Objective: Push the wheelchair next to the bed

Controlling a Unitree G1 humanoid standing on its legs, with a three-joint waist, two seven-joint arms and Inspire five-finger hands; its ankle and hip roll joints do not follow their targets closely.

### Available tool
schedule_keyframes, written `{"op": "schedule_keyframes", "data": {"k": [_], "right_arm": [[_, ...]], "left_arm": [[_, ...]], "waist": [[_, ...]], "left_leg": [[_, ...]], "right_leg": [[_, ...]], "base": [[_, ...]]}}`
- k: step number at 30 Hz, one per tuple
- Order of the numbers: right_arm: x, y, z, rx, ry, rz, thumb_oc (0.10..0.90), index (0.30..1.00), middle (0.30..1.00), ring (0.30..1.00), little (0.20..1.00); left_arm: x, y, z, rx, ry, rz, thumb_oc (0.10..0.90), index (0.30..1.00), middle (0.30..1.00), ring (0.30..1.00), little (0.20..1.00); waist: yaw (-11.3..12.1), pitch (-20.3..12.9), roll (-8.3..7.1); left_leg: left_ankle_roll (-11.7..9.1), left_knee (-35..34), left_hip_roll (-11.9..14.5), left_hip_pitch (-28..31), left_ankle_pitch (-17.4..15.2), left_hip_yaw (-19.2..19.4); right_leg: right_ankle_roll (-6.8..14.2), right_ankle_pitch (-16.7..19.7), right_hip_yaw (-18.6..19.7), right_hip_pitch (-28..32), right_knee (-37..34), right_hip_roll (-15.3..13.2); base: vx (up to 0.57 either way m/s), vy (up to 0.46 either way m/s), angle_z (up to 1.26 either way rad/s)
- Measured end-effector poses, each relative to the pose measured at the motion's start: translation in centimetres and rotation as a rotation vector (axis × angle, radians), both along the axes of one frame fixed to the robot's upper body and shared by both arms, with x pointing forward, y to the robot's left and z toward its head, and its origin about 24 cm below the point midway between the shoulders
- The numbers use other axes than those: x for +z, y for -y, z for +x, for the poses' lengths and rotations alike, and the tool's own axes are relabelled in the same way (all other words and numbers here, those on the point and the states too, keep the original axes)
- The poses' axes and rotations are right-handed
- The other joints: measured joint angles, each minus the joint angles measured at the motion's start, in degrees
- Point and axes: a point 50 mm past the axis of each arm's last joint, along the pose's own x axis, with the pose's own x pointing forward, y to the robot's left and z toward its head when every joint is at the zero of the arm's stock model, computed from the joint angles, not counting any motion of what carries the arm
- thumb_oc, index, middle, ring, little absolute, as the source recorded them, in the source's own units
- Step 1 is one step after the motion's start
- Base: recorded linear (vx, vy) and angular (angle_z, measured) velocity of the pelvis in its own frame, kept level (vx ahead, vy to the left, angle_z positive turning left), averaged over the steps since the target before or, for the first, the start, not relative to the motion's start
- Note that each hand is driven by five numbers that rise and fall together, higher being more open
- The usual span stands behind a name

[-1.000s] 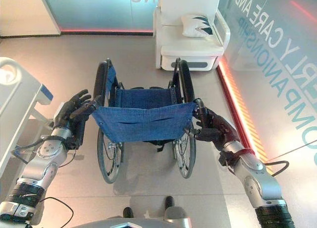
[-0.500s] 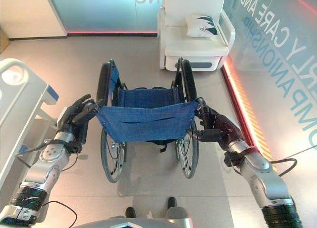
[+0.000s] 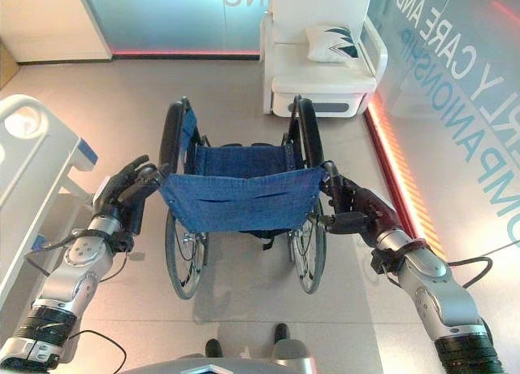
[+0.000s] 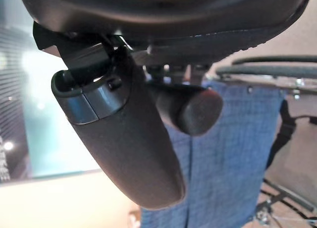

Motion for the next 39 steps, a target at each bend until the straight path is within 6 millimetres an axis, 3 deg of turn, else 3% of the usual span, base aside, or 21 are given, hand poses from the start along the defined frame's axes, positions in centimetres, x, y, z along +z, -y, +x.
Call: {"op": "schedule_keyframes", "data": {"k": [1, 2, 3, 9, 18, 39], "right_arm": [[0.0, 0.0, 0.0, 0.000, 0.000, 0.000, 0.656, 0.684, 0.684, 0.684, 0.684], [0.0, 0.0, 0.0, -0.001, 0.000, 0.000, 0.551, 0.526, 0.526, 0.526, 0.526], [0.0, 0.1, 0.0, -0.002, -0.001, 0.000, 0.405, 0.307, 0.307, 0.307, 0.307], [-0.6, 1.0, 0.0, -0.090, -0.008, 0.067, 0.400, 0.300, 0.300, 0.300, 0.300], [-0.9, 0.9, 0.0, -0.109, -0.025, 0.080, 0.400, 0.300, 0.300, 0.300, 0.300], [-0.7, 1.4, -0.1, -0.165, -0.015, 0.091, 0.400, 0.300, 0.300, 0.300, 0.300]], "left_arm": [[0.0, 0.0, 0.0, -0.001, 0.001, -0.002, 0.800, 0.900, 0.900, 0.900, 0.900], [0.0, 0.0, 0.0, 0.000, 0.002, -0.005, 0.800, 0.900, 0.900, 0.900, 0.900], [0.0, 0.0, 0.0, 0.001, 0.002, -0.007, 0.800, 0.900, 0.900, 0.900, 0.900], [-0.4, 0.0, -0.3, 0.024, 0.010, -0.044, 0.800, 0.900, 0.900, 0.900, 0.900], [-2.0, 0.0, -1.1, 0.067, -0.078, -0.184, 0.800, 0.900, 0.900, 0.900, 0.900], [-0.9, -0.6, -2.1, -0.112, -0.171, -0.173, 0.800, 0.900, 0.900, 0.900, 0.900]], "waist": [[0.0, 0.0, 0.00], [0.0, 0.0, 0.00], [0.0, 0.0, 0.00], [0.3, 0.0, 0.02], [0.5, 0.0, 0.05], [0.7, 0.0, 0.76]], "left_leg": [[0.0, 0.0, 0.0, 0.0, 0.0, 0.0], [0.0, 0.0, 0.0, 0.0, 0.0, -0.1], [0.0, 0.0, 0.0, 0.0, 0.0, -0.1], [0.0, 0.0, 0.1, -0.1, 0.0, -0.3], [0.0, 0.0, 0.1, 0.5, 0.0, -0.9], [-0.4, 0.0, 0.2, -0.5, 0.5, -3.3]], "right_leg": [[0.0, 0.0, -0.1, 0.0, 0.0, 0.0], [0.0, 0.0, -0.3, 0.0, 0.0, 0.0], [0.0, 0.0, -0.5, 0.0, 0.0, 0.0], [-0.1, -0.1, -0.9, 0.0, 0.0, 0.0], [-0.2, -0.2, -1.3, 0.8, 0.0, 0.0], [-0.9, -0.6, -3.8, 0.9, 0.0, 0.0]], "base": [[0.00, 0.000, 0.00], [0.00, 0.000, 0.00], [0.00, 0.000, 0.00], [0.00, -0.001, 0.01], [0.01, -0.004, 0.02], [0.00, -0.001, 0.05]]}}
